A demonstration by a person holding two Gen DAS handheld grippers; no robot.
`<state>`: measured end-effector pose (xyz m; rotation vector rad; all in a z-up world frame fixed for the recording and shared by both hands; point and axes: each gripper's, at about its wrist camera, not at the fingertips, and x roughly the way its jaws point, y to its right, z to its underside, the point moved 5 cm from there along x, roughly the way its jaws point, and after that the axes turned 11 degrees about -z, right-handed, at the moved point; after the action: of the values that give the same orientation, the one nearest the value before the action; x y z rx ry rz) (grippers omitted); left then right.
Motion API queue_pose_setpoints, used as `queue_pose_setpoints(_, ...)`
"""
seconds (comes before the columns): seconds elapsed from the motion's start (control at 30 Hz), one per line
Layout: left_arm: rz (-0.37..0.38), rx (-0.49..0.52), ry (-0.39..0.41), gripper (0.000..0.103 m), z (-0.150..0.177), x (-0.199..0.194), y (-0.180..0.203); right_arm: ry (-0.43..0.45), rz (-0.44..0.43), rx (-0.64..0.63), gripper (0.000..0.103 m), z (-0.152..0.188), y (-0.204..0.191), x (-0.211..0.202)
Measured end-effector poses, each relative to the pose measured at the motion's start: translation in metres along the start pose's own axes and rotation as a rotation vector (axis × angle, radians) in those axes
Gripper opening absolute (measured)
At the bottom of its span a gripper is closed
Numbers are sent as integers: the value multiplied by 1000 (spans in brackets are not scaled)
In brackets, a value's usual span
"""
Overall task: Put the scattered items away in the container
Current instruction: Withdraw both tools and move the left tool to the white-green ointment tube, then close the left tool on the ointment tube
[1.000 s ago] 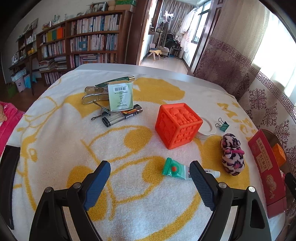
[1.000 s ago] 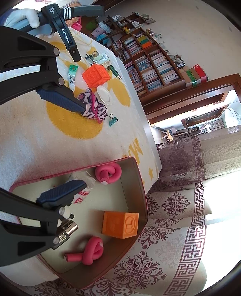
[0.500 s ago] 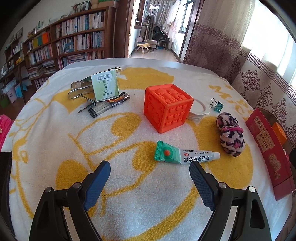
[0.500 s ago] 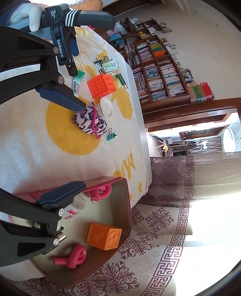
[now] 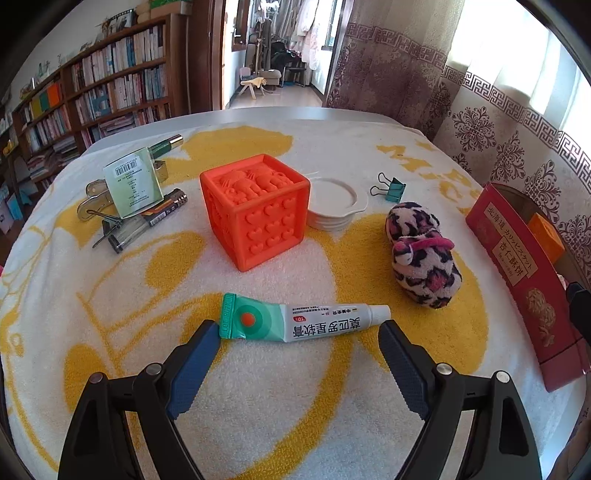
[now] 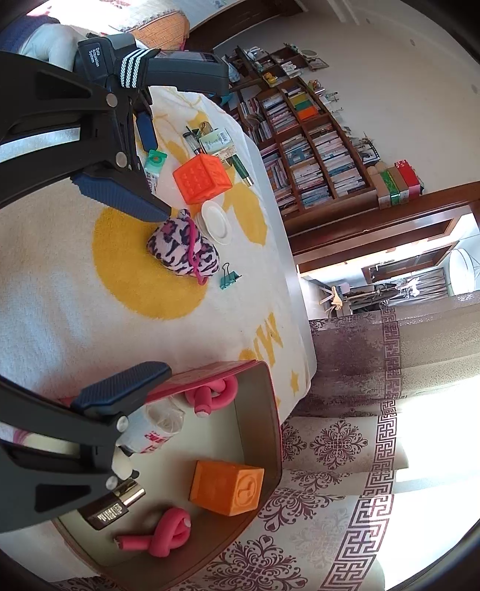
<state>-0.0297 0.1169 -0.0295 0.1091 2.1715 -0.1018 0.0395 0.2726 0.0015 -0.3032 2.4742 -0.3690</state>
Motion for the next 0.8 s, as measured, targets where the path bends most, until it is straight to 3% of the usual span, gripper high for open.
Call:
queue_pose_setpoints(0.1,7,0,0,102,-1,2,3,1,-10,13,81,0,3,1)
queue_pose_setpoints(0.67,-49,34,-25,102,-10,16,16,-9,-42,10,81,-1,0,7)
queue_pose_setpoints(0.8,-30,19,-22,102,-10,16,14,-8,-37,4,81,-2,-2,8)
